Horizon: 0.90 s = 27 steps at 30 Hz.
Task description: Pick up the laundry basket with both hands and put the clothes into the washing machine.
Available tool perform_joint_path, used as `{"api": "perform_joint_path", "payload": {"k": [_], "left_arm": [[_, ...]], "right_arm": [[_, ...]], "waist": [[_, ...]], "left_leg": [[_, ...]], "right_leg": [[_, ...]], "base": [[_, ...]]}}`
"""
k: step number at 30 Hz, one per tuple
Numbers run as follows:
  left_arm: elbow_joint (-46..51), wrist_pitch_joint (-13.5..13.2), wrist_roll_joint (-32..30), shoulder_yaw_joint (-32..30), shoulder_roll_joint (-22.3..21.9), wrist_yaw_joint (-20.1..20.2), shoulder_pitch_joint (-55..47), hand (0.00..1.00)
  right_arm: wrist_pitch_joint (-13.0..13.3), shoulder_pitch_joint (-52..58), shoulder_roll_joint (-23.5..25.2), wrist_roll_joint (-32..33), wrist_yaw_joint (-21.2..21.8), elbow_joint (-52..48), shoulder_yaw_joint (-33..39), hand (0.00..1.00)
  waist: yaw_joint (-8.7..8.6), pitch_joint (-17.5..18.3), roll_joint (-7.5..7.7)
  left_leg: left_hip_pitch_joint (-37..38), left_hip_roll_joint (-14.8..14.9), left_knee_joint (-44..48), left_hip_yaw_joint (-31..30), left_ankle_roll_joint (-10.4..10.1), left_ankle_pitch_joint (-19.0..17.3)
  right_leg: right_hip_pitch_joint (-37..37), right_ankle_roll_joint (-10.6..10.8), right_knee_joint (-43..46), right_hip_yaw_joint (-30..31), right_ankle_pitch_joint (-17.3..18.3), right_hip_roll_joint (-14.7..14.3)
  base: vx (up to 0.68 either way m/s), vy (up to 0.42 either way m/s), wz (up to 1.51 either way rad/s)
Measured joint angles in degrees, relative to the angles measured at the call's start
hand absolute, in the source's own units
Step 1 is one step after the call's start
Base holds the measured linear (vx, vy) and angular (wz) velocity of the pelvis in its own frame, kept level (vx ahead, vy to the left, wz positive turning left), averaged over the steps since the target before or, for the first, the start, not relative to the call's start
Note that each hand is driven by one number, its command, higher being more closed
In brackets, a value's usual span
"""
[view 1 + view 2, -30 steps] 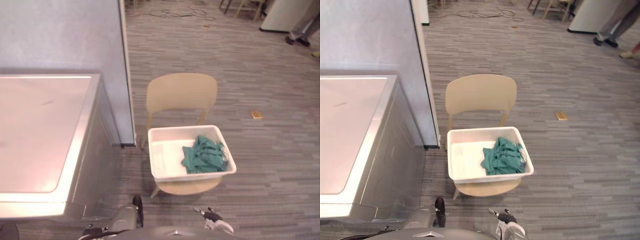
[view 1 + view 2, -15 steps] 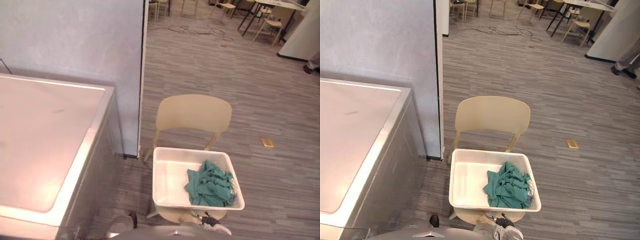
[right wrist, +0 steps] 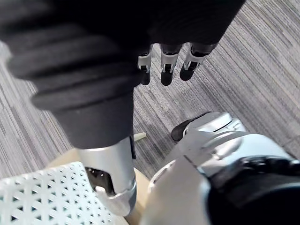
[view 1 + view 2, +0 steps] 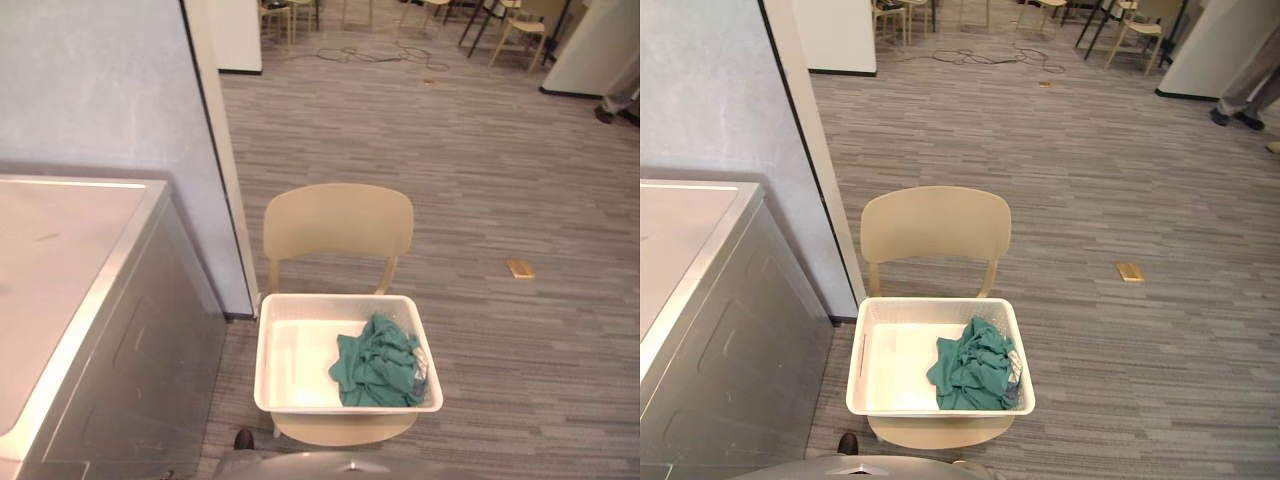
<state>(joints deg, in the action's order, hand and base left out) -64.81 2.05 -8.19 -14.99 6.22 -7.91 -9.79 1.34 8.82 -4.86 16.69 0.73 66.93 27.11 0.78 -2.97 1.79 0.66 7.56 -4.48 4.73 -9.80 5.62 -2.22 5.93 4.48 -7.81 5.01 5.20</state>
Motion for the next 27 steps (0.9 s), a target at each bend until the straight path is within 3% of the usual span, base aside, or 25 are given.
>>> {"api": "perform_joint_path", "payload": {"k": [4, 8, 11, 14, 18, 24, 27], "left_arm": [[0.2, -0.1, -0.3, -0.2, 0.1, 0.1, 0.0, 0.00], [2.1, -0.4, -1.2, 0.1, -0.1, 0.1, 0.0, 0.00], [3.5, -0.7, -2.3, 3.1, 0.6, 0.0, 0.0, 0.00], [3.5, -0.9, -3.5, 5.9, 1.3, 0.0, 0.6, 0.00], [3.5, -0.9, -5.8, 8.9, 2.3, 0.3, 2.1, 0.00], [4.2, -1.6, -8.5, 12.9, 3.5, 1.3, 3.8, 0.00], [4.7, -2.3, -9.0, 13.0, 4.0, 2.3, 4.4, 0.00]], "right_arm": [[0.0, 2.5, 1.1, 4.4, -1.1, -14.1, 6.3, 0.00], [0.8, 5.5, 1.5, 5.0, -7.0, -45.1, 9.3, 0.00], [1.5, 4.4, 0.9, -4.1, -10.4, -61.3, 10.0, 0.00], [2.1, 1.3, -0.8, -13.0, -12.3, -69.3, 6.6, 0.00], [3.4, -3.0, -7.0, -21.8, -10.6, -75.1, -6.9, 0.00], [5.0, -14.0, -15.4, -27.3, -2.0, -64.6, -34.5, 0.00], [7.1, -19.6, -18.8, -40.0, 3.0, -60.1, -51.7, 0.00]], "waist": [[-1.38, 0.2, 0.34], [-2.81, 0.4, 0.30], [-3.09, 0.4, 0.34], [-2.80, 0.6, 0.29], [-1.59, 0.6, 0.32], [1.60, 0.3, 0.92], [3.40, -0.7, 1.67]], "left_leg": [[0.6, -0.6, -0.1, 3.2, 0.8, -0.6], [0.4, -0.7, -0.3, 6.3, 1.3, -1.0], [0.3, -0.6, -0.3, 6.9, 1.3, -1.0], [-0.1, -0.6, -0.4, 6.7, 1.3, -0.9], [-1.7, -0.9, -0.4, 5.4, 1.4, -0.3], [-3.8, -2.0, -0.4, 0.7, 1.7, 0.8], [-3.9, -2.7, -0.4, -1.2, 1.9, 1.1]], "right_leg": [[0.5, 0.5, -1.5, 3.0, -1.2, 0.6], [2.0, 0.8, -2.0, 6.1, -2.3, 0.7], [2.4, 0.9, -2.1, 6.7, -2.6, 0.5], [2.5, 0.9, -2.7, 6.7, -3.0, 0.5], [2.8, 0.9, -3.7, 5.2, -3.9, 0.7], [1.9, 1.2, -4.1, 0.5, -3.7, 1.5], [0.7, 1.4, -4.4, -1.6, -3.6, 2.1]], "base": [[0.03, 0.051, -0.44], [0.01, 0.028, -0.39], [0.00, 0.002, -0.13], [0.00, 0.000, 0.00], [-0.04, 0.001, 0.17], [-0.03, 0.007, 0.41], [-0.01, 0.022, 0.35]]}}
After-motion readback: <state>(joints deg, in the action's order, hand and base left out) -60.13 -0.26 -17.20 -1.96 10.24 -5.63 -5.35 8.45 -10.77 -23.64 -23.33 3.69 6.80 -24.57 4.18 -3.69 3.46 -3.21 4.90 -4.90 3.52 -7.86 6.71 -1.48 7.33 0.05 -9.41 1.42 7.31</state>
